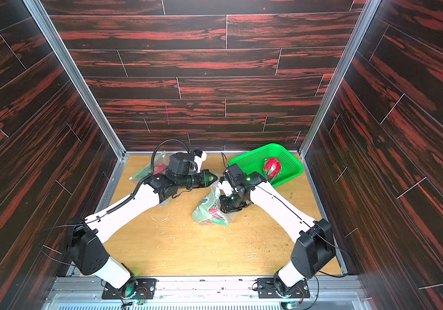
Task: Open the zip-top bag and take out the dragon fruit
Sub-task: Pick up the dragon fruit from the zipper food storage bag.
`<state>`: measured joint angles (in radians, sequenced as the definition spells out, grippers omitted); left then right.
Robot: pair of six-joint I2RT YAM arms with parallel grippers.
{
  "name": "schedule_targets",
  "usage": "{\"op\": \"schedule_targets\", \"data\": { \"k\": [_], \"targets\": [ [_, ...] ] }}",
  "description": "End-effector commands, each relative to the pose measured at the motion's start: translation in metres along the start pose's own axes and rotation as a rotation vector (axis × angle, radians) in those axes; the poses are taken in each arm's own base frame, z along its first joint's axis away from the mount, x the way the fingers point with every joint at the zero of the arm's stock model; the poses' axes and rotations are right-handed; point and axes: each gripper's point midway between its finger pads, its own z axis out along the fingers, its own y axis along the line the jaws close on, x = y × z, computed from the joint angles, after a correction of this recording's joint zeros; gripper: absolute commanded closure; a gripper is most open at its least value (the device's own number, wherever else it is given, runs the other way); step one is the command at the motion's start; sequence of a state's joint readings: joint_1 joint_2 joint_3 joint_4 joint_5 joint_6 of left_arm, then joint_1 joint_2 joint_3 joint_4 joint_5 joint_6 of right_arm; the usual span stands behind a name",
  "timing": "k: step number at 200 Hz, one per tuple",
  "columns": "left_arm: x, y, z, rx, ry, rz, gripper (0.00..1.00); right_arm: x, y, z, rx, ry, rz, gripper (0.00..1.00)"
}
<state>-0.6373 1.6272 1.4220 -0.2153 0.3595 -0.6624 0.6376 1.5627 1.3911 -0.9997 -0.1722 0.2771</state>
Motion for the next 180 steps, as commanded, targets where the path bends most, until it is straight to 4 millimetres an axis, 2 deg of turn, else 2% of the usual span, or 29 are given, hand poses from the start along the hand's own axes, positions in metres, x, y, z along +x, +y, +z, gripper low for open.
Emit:
{"op": "schedule_targets", "data": {
  "k": [1, 40, 67, 113, 135, 171, 180],
  "targets": [
    [-0.002, -0.001, 0.007, 0.031, -0.015, 0.001, 0.86, 0.008, -0.002, 0.003, -0.028, 0.003, 0.045, 0.7],
    [0.002, 0.003, 0.009, 0.026, -0.013, 0.001, 0.79, 0.015, -0.011, 0.012, -0.065, -0.005, 0.102, 0.71],
    [0.006, 0.006, 0.01, 0.023, -0.003, 0.001, 0.72, 0.022, -0.025, 0.018, -0.059, -0.006, 0.145, 0.71],
    [0.013, 0.025, -0.003, -0.079, -0.006, 0.032, 0.67, 0.031, -0.059, 0.019, -0.086, -0.091, 0.28, 0.73],
    [0.014, 0.027, -0.01, -0.097, -0.018, 0.043, 0.64, 0.036, -0.065, 0.024, -0.121, -0.109, 0.313, 0.73],
    [0.028, 0.038, -0.004, -0.111, 0.02, 0.019, 0.64, 0.042, -0.082, 0.038, -0.134, -0.143, 0.387, 0.74],
    [0.032, 0.043, -0.002, -0.114, 0.036, 0.007, 0.64, 0.043, -0.079, 0.041, -0.187, -0.149, 0.409, 0.74]
  ]
}}
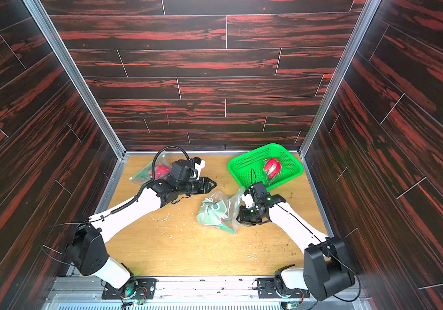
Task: Open the zip-top bag and take out the dragon fruit
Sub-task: Pick up the dragon fruit from the zipper food storage bag.
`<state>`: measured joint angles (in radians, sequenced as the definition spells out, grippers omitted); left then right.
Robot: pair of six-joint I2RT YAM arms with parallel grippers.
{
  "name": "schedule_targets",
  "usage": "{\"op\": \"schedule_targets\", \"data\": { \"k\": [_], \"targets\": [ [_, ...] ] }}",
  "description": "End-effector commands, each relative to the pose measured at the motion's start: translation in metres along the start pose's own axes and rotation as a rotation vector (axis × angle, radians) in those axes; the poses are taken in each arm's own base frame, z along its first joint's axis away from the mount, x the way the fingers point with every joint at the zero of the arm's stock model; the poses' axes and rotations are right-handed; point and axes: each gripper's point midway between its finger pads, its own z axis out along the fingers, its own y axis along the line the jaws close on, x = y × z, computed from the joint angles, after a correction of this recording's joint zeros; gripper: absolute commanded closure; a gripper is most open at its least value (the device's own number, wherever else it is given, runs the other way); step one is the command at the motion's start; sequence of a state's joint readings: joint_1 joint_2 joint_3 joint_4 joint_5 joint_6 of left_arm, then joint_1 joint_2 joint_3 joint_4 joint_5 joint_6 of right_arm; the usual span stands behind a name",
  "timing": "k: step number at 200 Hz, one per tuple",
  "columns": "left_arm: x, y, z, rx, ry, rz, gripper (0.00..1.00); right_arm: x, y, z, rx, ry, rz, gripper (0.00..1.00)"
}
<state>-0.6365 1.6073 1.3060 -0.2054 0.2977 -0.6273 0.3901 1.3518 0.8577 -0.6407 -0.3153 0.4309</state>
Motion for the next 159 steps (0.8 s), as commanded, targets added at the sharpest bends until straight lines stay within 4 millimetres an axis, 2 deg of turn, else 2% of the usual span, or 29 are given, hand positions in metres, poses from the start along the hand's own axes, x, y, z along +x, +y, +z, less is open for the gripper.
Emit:
{"op": "schedule_targets", "data": {
  "k": [1, 61, 108, 135, 159],
  "targets": [
    [0.007, 0.006, -0.006, -0.015, 0.011, -0.001, 0.64, -0.005, 0.003, 0.002, -0.097, -0.046, 0.055, 0.74],
    [0.033, 0.037, 0.008, -0.049, 0.064, -0.081, 0.65, 0.0, -0.005, 0.017, -0.233, -0.06, 0.164, 0.74],
    [0.051, 0.056, 0.024, -0.074, 0.104, -0.113, 0.65, 0.005, -0.016, 0.027, -0.231, -0.045, 0.207, 0.73],
    [0.058, 0.063, 0.033, -0.07, 0.125, -0.134, 0.65, 0.003, -0.011, 0.025, -0.261, -0.055, 0.205, 0.7],
    [0.06, 0.065, 0.037, -0.068, 0.131, -0.137, 0.65, -0.007, 0.005, 0.009, -0.318, -0.099, 0.168, 0.7]
  ]
}}
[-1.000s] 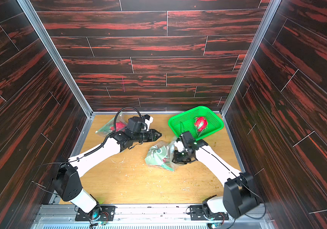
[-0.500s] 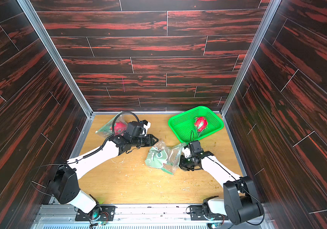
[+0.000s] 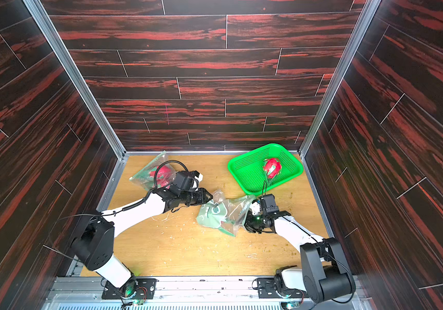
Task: Open the zip-top bag and take out the dragon fruit
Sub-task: Pick up the dragon fruit from the zipper food storage bag.
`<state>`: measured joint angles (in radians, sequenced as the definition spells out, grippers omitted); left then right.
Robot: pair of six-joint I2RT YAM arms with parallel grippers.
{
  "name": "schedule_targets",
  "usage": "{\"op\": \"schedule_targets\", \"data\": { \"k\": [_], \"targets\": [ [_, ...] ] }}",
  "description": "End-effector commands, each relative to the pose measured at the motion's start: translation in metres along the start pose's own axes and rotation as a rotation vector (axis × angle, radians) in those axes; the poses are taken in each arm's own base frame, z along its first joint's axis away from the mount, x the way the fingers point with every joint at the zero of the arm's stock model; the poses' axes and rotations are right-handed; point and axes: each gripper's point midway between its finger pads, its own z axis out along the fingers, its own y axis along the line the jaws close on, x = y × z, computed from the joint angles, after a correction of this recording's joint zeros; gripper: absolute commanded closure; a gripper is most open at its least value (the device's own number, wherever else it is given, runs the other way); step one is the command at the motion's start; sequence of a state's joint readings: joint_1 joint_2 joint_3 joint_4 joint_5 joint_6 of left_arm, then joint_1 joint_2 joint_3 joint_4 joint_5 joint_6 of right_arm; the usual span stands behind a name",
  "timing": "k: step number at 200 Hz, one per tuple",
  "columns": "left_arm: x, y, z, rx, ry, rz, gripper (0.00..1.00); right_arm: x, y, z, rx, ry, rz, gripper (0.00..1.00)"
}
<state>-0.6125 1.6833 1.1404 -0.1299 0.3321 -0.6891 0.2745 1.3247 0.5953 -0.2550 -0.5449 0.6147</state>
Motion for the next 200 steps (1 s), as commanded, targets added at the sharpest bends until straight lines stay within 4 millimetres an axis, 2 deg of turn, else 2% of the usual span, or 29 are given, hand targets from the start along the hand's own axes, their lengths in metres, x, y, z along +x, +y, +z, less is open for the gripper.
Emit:
{"op": "schedule_targets", "data": {
  "k": [1, 22, 43, 90, 114, 132, 174, 200],
  "targets": [
    [0.001, 0.002, 0.003, 0.014, 0.002, -0.008, 0.65, -0.005, 0.02, -0.008, -0.073, -0.021, -0.026, 0.7],
    [0.001, 0.001, 0.005, 0.024, 0.004, -0.009, 0.66, -0.012, 0.028, -0.015, -0.072, -0.058, -0.052, 0.7],
    [0.001, -0.001, 0.006, 0.039, 0.003, -0.01, 0.67, -0.021, 0.022, -0.018, -0.03, -0.11, -0.043, 0.7],
    [0.003, -0.002, 0.01, 0.061, 0.011, -0.018, 0.69, -0.035, 0.011, -0.008, -0.002, -0.145, -0.018, 0.7],
    [0.004, -0.002, 0.011, 0.063, 0.013, -0.019, 0.7, -0.036, 0.015, -0.005, -0.031, -0.141, -0.01, 0.7],
    [0.004, -0.002, 0.011, 0.064, 0.015, -0.02, 0.7, -0.03, 0.01, -0.001, -0.02, -0.104, -0.004, 0.7],
    [0.004, -0.001, 0.013, 0.06, 0.016, -0.019, 0.71, 0.0, -0.019, 0.008, 0.1, 0.012, -0.011, 0.71],
    [0.004, -0.001, 0.015, 0.061, 0.021, -0.02, 0.71, 0.019, -0.026, 0.011, 0.16, 0.076, -0.031, 0.72]
  ]
}}
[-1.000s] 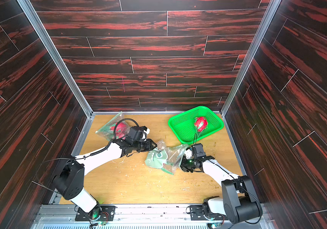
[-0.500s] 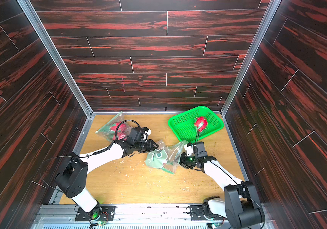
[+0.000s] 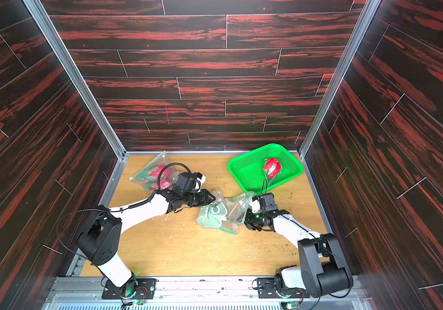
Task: Open the zip-top bag and take out the dragon fruit
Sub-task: Pick up the dragon fruit from the zipper food storage bag.
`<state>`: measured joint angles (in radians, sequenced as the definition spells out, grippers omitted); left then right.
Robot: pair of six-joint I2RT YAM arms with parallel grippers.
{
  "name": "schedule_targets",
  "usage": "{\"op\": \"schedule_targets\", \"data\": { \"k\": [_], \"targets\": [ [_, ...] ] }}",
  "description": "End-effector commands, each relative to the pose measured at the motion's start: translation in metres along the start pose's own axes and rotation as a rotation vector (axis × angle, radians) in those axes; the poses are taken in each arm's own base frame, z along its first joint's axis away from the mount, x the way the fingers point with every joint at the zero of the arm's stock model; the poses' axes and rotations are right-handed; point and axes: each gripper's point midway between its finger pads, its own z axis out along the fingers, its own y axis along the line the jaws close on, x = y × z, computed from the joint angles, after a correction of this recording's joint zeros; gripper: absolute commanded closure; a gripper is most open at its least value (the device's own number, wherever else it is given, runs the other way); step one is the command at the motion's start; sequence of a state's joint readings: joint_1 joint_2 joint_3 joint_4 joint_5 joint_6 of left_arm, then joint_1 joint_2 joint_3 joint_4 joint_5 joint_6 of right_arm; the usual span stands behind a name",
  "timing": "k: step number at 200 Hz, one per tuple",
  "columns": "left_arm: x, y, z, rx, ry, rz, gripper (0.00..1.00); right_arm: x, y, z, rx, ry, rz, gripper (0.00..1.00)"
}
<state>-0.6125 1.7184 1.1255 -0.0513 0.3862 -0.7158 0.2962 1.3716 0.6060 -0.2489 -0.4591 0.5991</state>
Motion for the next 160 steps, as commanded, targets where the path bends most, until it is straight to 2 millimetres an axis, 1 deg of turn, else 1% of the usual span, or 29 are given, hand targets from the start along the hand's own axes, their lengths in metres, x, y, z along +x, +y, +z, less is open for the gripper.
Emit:
{"op": "schedule_targets", "data": {
  "k": [1, 40, 61, 72, 90, 109, 144, 147, 160],
  "targets": [
    [0.001, 0.003, 0.003, 0.003, 0.006, -0.003, 0.71, 0.025, -0.012, 0.003, 0.079, 0.092, -0.021, 0.72],
    [-0.001, 0.004, 0.006, -0.002, 0.008, -0.001, 0.71, 0.046, -0.02, 0.002, 0.15, 0.152, -0.04, 0.73],
    [-0.001, 0.004, 0.007, -0.001, 0.011, -0.003, 0.71, 0.053, -0.027, 0.001, 0.169, 0.157, -0.041, 0.73],
    [-0.001, 0.003, 0.007, 0.002, 0.009, -0.003, 0.71, 0.053, -0.027, 0.002, 0.156, 0.152, -0.04, 0.73],
    [-0.002, 0.002, 0.006, 0.003, 0.01, 0.0, 0.71, 0.045, -0.017, 0.002, 0.118, 0.112, -0.045, 0.73],
    [-0.001, 0.003, 0.006, -0.002, 0.013, 0.002, 0.71, 0.032, 0.0, -0.003, 0.071, 0.061, -0.071, 0.73],
    [-0.003, 0.001, 0.003, -0.007, 0.01, 0.008, 0.72, 0.014, 0.017, -0.018, 0.056, -0.03, -0.093, 0.73],
    [-0.003, 0.001, 0.003, -0.006, 0.011, 0.008, 0.71, 0.009, 0.015, -0.019, 0.074, -0.056, -0.095, 0.73],
    [-0.004, 0.0, 0.004, -0.002, 0.011, 0.009, 0.71, 0.003, 0.021, -0.024, 0.055, -0.093, -0.097, 0.73]
  ]
}}
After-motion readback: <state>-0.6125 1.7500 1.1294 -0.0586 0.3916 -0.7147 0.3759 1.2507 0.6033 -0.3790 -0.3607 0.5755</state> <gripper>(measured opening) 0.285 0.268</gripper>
